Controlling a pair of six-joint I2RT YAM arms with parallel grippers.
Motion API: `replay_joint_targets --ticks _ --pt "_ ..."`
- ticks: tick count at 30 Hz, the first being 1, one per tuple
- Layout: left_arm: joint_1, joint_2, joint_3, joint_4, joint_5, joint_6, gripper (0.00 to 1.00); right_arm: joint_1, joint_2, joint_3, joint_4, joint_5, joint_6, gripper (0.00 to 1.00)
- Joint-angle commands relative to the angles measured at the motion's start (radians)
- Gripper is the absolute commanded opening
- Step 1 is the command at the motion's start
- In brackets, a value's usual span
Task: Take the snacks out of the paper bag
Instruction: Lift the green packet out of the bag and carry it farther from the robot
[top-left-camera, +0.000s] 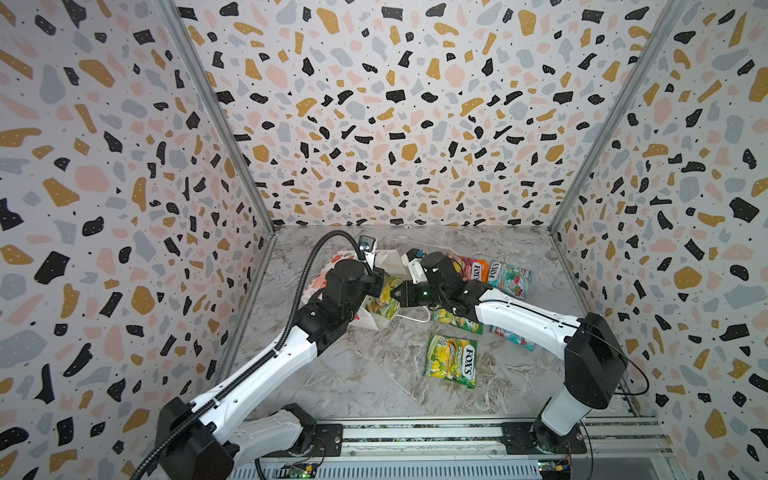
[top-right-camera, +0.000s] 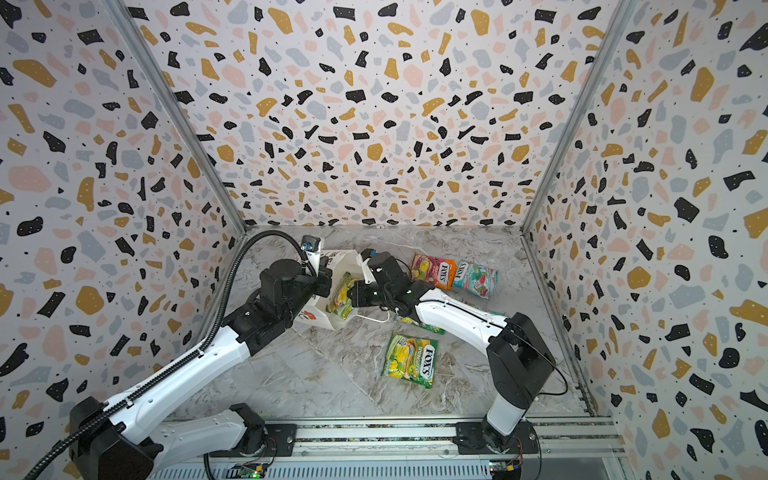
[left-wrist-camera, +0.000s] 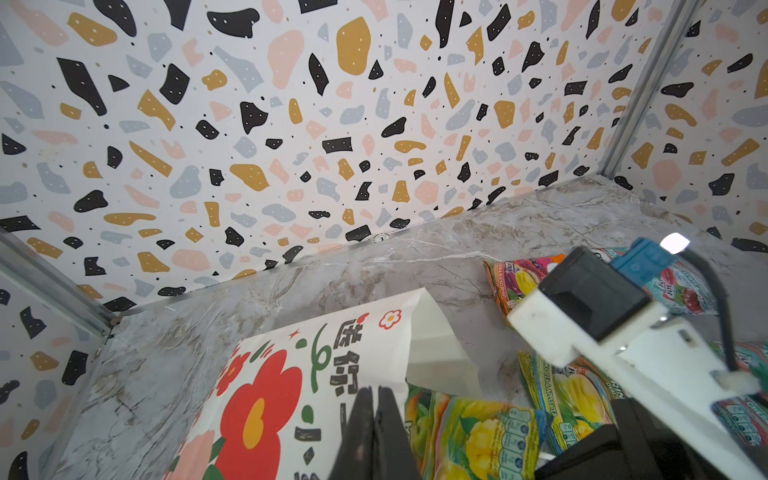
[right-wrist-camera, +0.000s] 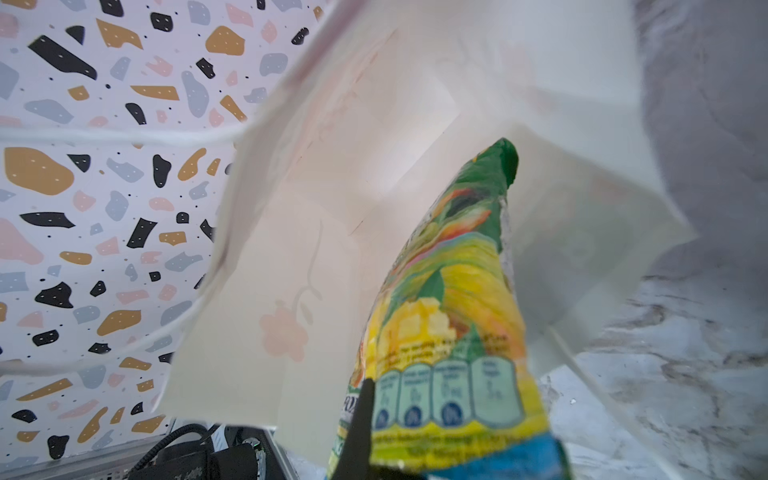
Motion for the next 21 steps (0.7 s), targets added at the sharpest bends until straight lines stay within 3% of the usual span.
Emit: replay_joint_targets --ticks 1,13,21 --pt "0.0 -0.02 -0.008 0.034 -0.035 0.003 0.0 -0.004 -0.092 0.07 -0.03 -0.006 -0.062 0.0" --pt "0.001 -0.034 -0.01 0.03 -0.075 0.0 0.0 -0.056 -0.267 0.083 -0.107 0.011 -0.114 0.0" --pt "0.001 -0.041 -0.006 0.027 -0.071 0.004 0.0 -0.209 -0.38 0.053 -0.177 0.012 -0.134 0.0"
